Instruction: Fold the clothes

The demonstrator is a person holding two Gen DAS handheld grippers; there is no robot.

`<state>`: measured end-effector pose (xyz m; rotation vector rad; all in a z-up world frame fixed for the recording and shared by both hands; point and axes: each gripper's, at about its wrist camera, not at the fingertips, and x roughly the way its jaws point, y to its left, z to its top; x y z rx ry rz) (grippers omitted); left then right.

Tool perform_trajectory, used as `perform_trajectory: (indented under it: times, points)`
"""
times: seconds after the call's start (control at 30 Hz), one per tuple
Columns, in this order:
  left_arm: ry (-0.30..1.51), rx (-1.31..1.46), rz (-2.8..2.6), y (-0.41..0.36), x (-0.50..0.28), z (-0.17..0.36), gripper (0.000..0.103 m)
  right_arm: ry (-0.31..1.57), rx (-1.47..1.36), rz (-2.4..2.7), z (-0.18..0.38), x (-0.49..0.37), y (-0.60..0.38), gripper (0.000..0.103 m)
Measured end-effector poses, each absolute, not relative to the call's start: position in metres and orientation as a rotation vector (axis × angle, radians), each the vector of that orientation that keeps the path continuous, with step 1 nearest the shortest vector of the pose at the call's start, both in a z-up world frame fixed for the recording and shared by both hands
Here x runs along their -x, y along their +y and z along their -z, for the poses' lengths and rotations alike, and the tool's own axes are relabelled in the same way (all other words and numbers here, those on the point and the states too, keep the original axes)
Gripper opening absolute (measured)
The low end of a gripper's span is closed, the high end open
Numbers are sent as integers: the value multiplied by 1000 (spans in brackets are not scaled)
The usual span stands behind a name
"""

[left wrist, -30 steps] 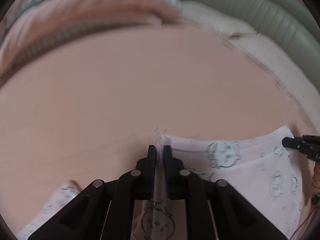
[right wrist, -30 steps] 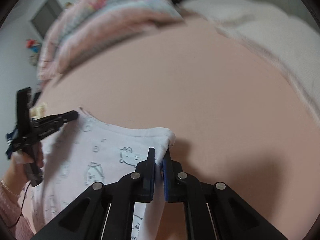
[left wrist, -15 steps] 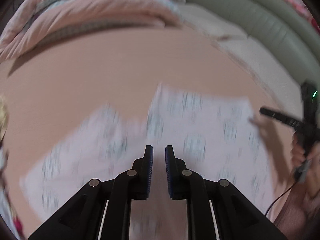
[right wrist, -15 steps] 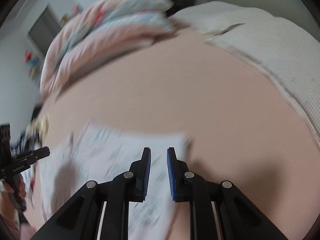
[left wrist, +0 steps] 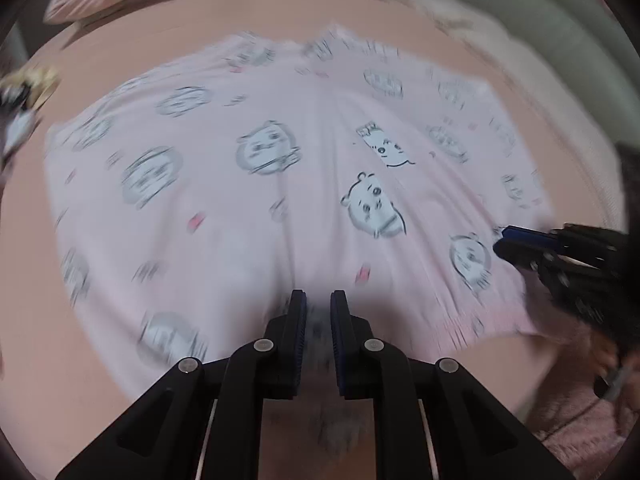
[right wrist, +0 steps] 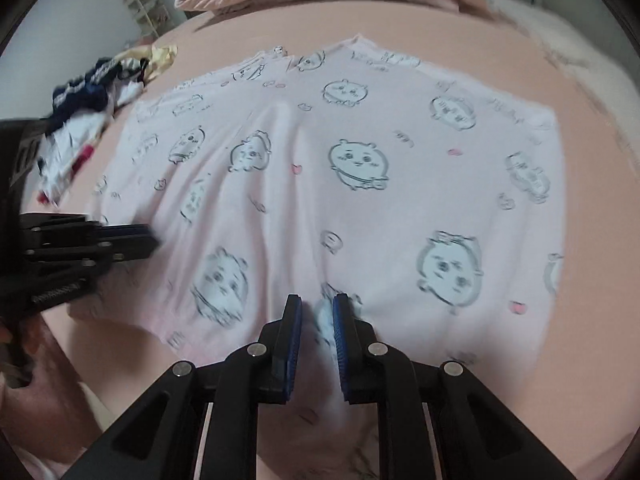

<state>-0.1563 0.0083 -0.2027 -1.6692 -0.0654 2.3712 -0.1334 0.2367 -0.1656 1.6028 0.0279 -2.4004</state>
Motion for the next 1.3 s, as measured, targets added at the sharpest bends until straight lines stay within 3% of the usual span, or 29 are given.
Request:
perform_trajectory:
  times: [0.07,0.17,0.23,0.27,0.33,0.37,0.5,0.6,0.7,0.8,0.9,1.07,1.3]
  points:
    - [-112,1710,-2443,-13,136,195,11,-19,-1657,2485,162,130,257,14]
    - [-433,1663,-2511,-53,109,185,11,-223,-1688,2524,155,118,290,16]
    - [-520,1670,-2480,-55,104,192,11,-339,-1661,2514,147,105,296,19]
    - [-563,1673,-2464,-56,101,195,11,-398,-1638,2492,145,97,296,22]
    - [-648,1678,-2430,-58,95,202,11,-506,-1598,2457,141,82,296,43]
    - [-656,1694,-2417,-57,93,205,11,-525,-1604,2476,140,78,297,46]
    - [-434,1781,-2439,-35,86,210,11,-316,-1739,2521,160,72,292,44]
    - [-398,1783,-2495,-33,85,197,11,-288,-1710,2586,155,64,294,45]
    - [-626,1680,-2459,-41,85,192,11,-368,-1644,2605,149,59,300,46]
    - [-731,1683,-2406,-41,84,201,12,-488,-1645,2555,154,62,305,49]
    - [-833,1683,-2350,-42,82,211,13,-472,-1734,2531,173,57,306,49]
    - [-1028,1660,-2233,-46,80,223,19,-581,-1637,2389,183,43,304,50]
    - [-1116,1625,-2246,-55,72,208,21,-612,-1601,2432,181,58,301,46]
